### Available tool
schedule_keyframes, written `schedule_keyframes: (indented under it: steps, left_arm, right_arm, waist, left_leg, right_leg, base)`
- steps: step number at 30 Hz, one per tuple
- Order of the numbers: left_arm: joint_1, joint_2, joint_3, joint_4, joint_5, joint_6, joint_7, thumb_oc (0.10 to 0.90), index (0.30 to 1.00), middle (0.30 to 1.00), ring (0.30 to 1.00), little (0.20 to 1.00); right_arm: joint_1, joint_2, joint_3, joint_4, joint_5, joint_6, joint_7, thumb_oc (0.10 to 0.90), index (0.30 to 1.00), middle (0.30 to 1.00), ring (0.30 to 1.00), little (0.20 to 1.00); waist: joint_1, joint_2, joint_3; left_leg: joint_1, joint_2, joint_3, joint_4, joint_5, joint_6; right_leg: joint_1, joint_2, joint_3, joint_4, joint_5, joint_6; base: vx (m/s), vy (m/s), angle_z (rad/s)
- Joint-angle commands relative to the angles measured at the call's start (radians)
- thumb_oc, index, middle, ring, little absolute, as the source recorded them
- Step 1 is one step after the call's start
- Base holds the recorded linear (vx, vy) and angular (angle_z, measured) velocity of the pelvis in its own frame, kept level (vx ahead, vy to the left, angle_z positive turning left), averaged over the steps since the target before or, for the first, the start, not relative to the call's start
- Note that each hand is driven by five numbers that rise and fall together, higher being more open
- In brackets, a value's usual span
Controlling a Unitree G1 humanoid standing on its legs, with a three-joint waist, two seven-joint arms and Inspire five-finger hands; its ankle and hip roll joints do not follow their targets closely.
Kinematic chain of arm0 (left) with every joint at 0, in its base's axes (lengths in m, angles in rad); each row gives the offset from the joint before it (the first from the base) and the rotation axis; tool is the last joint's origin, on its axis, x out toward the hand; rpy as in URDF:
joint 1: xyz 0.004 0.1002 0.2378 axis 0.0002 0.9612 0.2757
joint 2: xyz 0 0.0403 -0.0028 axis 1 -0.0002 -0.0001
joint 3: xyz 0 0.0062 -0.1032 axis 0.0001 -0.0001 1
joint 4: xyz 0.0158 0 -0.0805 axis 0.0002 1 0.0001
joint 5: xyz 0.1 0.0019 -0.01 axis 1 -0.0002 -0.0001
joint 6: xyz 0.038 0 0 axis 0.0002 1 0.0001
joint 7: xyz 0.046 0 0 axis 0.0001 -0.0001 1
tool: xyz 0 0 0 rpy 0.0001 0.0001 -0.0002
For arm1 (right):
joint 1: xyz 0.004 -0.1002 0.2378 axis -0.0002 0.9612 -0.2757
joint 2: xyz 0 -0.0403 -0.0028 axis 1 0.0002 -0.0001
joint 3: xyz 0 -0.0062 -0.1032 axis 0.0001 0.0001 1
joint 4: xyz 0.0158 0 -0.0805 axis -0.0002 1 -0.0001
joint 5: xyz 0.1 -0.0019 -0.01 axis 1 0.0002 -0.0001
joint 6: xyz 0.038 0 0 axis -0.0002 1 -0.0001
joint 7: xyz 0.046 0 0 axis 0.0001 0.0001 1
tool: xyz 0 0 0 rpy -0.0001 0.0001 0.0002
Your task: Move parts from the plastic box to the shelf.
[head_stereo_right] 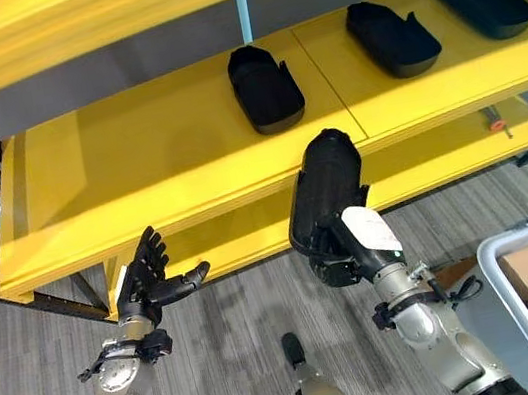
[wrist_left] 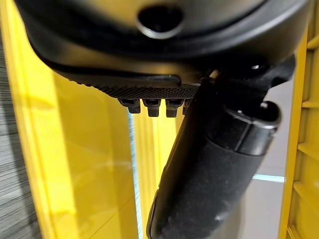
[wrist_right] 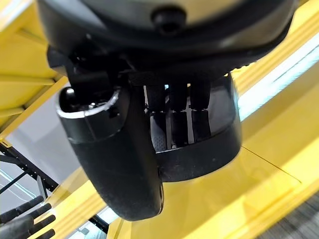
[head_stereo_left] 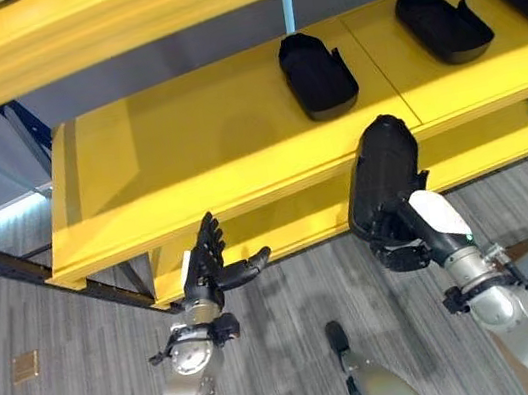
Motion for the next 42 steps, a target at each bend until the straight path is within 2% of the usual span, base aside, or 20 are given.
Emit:
schedule_keyframes:
  steps: [1,8,9,10,11,12,13,14,16,17,18,20,21,24,25,30,33,35,39,42]
  left_arm:
    - [-0.076,0.005,-0.019,-0.059,0.005,-0.103,-0.033,0.900,1.000,1.000,1.000,1.000]
    - [-0.112,-0.016,-0.065,-0.039,0.008,-0.086,-0.028,0.900,1.000,1.000,1.000,1.000]
    - [-0.117,-0.016,-0.070,-0.036,0.010,-0.084,-0.028,0.900,1.000,1.000,1.000,1.000]
    - [-0.123,-0.019,-0.077,-0.032,0.008,-0.085,-0.029,0.900,1.000,1.000,1.000,1.000]
    - [-0.123,-0.019,-0.077,-0.032,0.008,-0.086,-0.029,0.900,1.000,1.000,1.000,1.000]
    - [-0.124,-0.018,-0.078,-0.031,-0.003,-0.086,-0.028,0.900,1.000,1.000,1.000,1.000]
    - [-0.124,-0.017,-0.078,-0.031,-0.003,-0.086,-0.028,0.900,1.000,1.000,1.000,1.000]
    - [-0.122,-0.015,-0.079,-0.033,-0.009,-0.086,-0.031,0.900,1.000,1.000,1.000,1.000]
    - [-0.109,-0.001,-0.073,-0.044,-0.009,-0.091,-0.027,0.900,1.000,1.000,1.000,1.000]
    - [-0.109,0.003,-0.069,-0.045,-0.007,-0.092,-0.022,0.900,1.000,1.000,1.000,1.000]
    - [-0.109,0.003,-0.068,-0.045,-0.007,-0.092,-0.022,0.900,1.000,1.000,1.000,1.000]
    - [-0.108,0.010,-0.056,-0.048,-0.011,-0.094,-0.012,0.900,1.000,1.000,1.000,1.000]
    - [-0.108,0.009,-0.054,-0.047,-0.021,-0.096,-0.013,0.900,1.000,1.000,1.000,1.000]
    - [-0.105,0.013,-0.056,-0.056,-0.025,-0.096,-0.018,0.900,1.000,1.000,1.000,1.000]
    - [-0.106,0.023,-0.055,-0.069,-0.030,-0.098,-0.019,0.900,1.000,1.000,1.000,1.000]
    - [-0.113,0.053,-0.040,-0.078,-0.010,-0.102,-0.003,0.900,1.000,1.000,1.000,1.000]
    - [-0.116,0.066,-0.027,-0.086,-0.004,-0.106,0.006,0.900,1.000,1.000,1.000,1.000]
    - [-0.119,0.068,-0.023,-0.090,-0.001,-0.106,0.009,0.900,1.000,1.000,1.000,1.000]
    - [-0.119,0.068,-0.023,-0.090,-0.001,-0.106,0.009,0.900,1.000,1.000,1.000,1.000]
    - [-0.125,0.060,-0.020,-0.091,0.005,-0.095,0.007,0.900,1.000,1.000,1.000,1.000]
  right_arm:
    - [-0.036,-0.041,-0.117,-0.148,0.040,-0.118,-0.071,0.400,0.300,0.300,0.300,0.300]
    - [0.042,-0.064,-0.184,-0.165,0.026,-0.114,-0.091,0.400,0.300,0.300,0.300,0.300]
    - [0.050,-0.067,-0.191,-0.165,0.026,-0.114,-0.093,0.400,0.300,0.300,0.300,0.300]
    - [0.064,-0.069,-0.196,-0.165,0.027,-0.115,-0.094,0.400,0.300,0.300,0.300,0.300]
    - [0.064,-0.069,-0.196,-0.166,0.027,-0.115,-0.094,0.400,0.300,0.300,0.300,0.300]
    - [0.071,-0.068,-0.196,-0.161,0.027,-0.113,-0.098,0.400,0.300,0.300,0.300,0.300]
    - [0.071,-0.067,-0.196,-0.161,0.027,-0.113,-0.098,0.400,0.300,0.300,0.300,0.300]
    - [0.074,-0.069,-0.199,-0.158,0.028,-0.112,-0.099,0.400,0.300,0.300,0.300,0.300]
    - [0.079,-0.063,-0.211,-0.143,0.032,-0.108,-0.120,0.400,0.300,0.300,0.300,0.300]
    - [0.071,-0.064,-0.208,-0.139,0.034,-0.106,-0.128,0.400,0.300,0.300,0.300,0.300]
    - [0.070,-0.064,-0.207,-0.138,0.034,-0.106,-0.128,0.400,0.300,0.300,0.300,0.300]
    - [0.054,-0.062,-0.197,-0.134,0.042,-0.105,-0.137,0.400,0.300,0.300,0.300,0.300]
    - [0.051,-0.060,-0.194,-0.133,0.047,-0.105,-0.137,0.400,0.300,0.300,0.300,0.300]
    - [0.060,-0.044,-0.190,-0.127,0.035,-0.094,-0.128,0.400,0.300,0.300,0.300,0.300]
    - [0.050,-0.028,-0.187,-0.132,0.034,-0.091,-0.127,0.400,0.300,0.300,0.300,0.300]
    - [-0.018,-0.011,-0.138,-0.119,0.017,-0.083,-0.123,0.400,0.300,0.300,0.300,0.300]
    - [-0.055,-0.005,-0.117,-0.111,0.014,-0.077,-0.120,0.400,0.300,0.300,0.300,0.300]
    - [-0.059,-0.009,-0.121,-0.112,0.012,-0.074,-0.117,0.400,0.300,0.300,0.300,0.300]
    - [-0.059,-0.009,-0.121,-0.112,0.012,-0.074,-0.117,0.400,0.300,0.300,0.300,0.300]
    - [-0.042,-0.029,-0.167,-0.143,-0.003,-0.073,-0.120,0.400,0.300,0.300,0.300,0.300]
  waist:
    - [-0.032,-0.002,-0.075]
    - [-0.051,0.030,-0.060]
    - [-0.056,0.033,-0.056]
    - [-0.059,0.036,-0.046]
    - [-0.060,0.036,-0.046]
    - [-0.053,0.025,-0.033]
    - [-0.053,0.024,-0.033]
    - [-0.046,0.011,-0.028]
    - [-0.022,-0.052,-0.015]
    - [-0.015,-0.057,-0.015]
    - [-0.014,-0.058,-0.016]
    - [-0.001,-0.052,-0.021]
    - [-0.002,-0.044,-0.026]
    - [-0.004,-0.031,-0.045]
    - [-0.007,-0.036,-0.048]
    - [0.019,-0.066,-0.052]
    - [0.029,-0.085,-0.058]
    - [0.028,-0.095,-0.061]
    - [0.028,-0.095,-0.061]
    - [0.019,-0.111,-0.086]
  left_leg:
    - [-0.037,0.009,-0.024,0.046,0.062,-0.018]
    - [-0.050,0.015,-0.065,0.106,0.126,-0.051]
    - [-0.052,0.014,-0.069,0.129,0.143,-0.060]
    - [-0.077,0.007,-0.080,0.214,0.184,-0.083]
    - [-0.082,0.007,-0.081,0.221,0.182,-0.084]
    - [-0.128,0.010,-0.081,0.262,0.217,-0.092]
    - [-0.130,0.009,-0.081,0.265,0.216,-0.091]
    - [-0.162,0.015,-0.077,0.266,0.212,-0.081]
    - [-0.281,0.070,-0.104,0.211,0.151,-0.038]
    - [-0.301,0.090,-0.125,0.172,0.158,-0.044]
    - [-0.298,0.090,-0.124,0.166,0.160,-0.045]
    - [-0.299,0.127,-0.162,0.061,0.201,-0.073]
    - [-0.284,0.132,-0.142,0.030,0.207,-0.083]
    - [-0.233,0.120,-0.082,-0.013,0.177,-0.077]
    - [-0.209,0.097,-0.051,-0.034,0.156,-0.056]
    - [-0.178,0.077,0.048,-0.046,0.120,-0.023]
    - [-0.170,0.073,0.094,-0.057,0.110,-0.016]
    - [-0.168,0.067,0.102,-0.057,0.103,-0.011]
    - [-0.168,0.067,0.102,-0.057,0.103,-0.011]
    - [-0.160,0.052,0.098,-0.069,0.089,-0.003]
  right_leg:
    - [0.088,-0.031,0.008,-0.017,-0.064,0.124]
    - [0.124,-0.049,-0.024,0.023,-0.119,0.092]
    - [0.126,-0.048,-0.023,0.030,-0.126,0.087]
    - [0.137,-0.050,-0.022,0.042,-0.146,0.076]
    - [0.135,-0.050,-0.023,0.044,-0.146,0.076]
    - [0.149,-0.062,-0.021,0.048,-0.153,0.074]
    - [0.149,-0.063,-0.020,0.048,-0.153,0.074]
    - [0.158,-0.077,-0.014,0.045,-0.153,0.079]
    - [0.189,-0.140,0.031,0.029,-0.155,0.107]
    - [0.193,-0.149,0.045,0.024,-0.158,0.116]
    - [0.193,-0.149,0.045,0.023,-0.159,0.116]
    - [0.203,-0.155,0.077,0.010,-0.167,0.133]
    - [0.213,-0.156,0.081,0.003,-0.170,0.140]
    - [0.229,-0.170,0.090,-0.015,-0.160,0.154]
    - [0.225,-0.186,0.112,-0.022,-0.140,0.177]
    - [0.189,-0.211,0.145,-0.016,-0.095,0.224]
    - [0.171,-0.221,0.163,-0.025,-0.067,0.245]
    - [0.168,-0.234,0.162,-0.036,-0.057,0.253]
    - [0.168,-0.234,0.162,-0.037,-0.057,0.254]
    - [0.170,-0.258,0.150,-0.051,-0.050,0.264]
  base:
    - [0.13,-0.113,0.24]
    - [0.12,-0.053,0.33]
    - [0.15,-0.016,0.21]
    - [0.11,-0.019,0.16]
    - [0.13,-0.010,0.08]
    - [0.06,0.002,0.07]
    - [0.10,0.017,0.04]
    - [0.13,0.051,-0.01]
    - [0.25,0.151,0.13]
    - [0.17,0.137,0.12]
    - [0.14,0.127,-0.23]
    - [0.18,0.181,-0.61]
    - [0.18,0.215,-0.71]
    - [0.20,0.306,-0.73]
    - [0.14,0.306,-0.40]
    - [0.08,0.215,-0.39]
    - [0.05,0.126,-0.76]
    - [0.04,0.092,-0.34]
    - [0.01,0.024,-0.03]
    - [0.08,0.106,0.13]
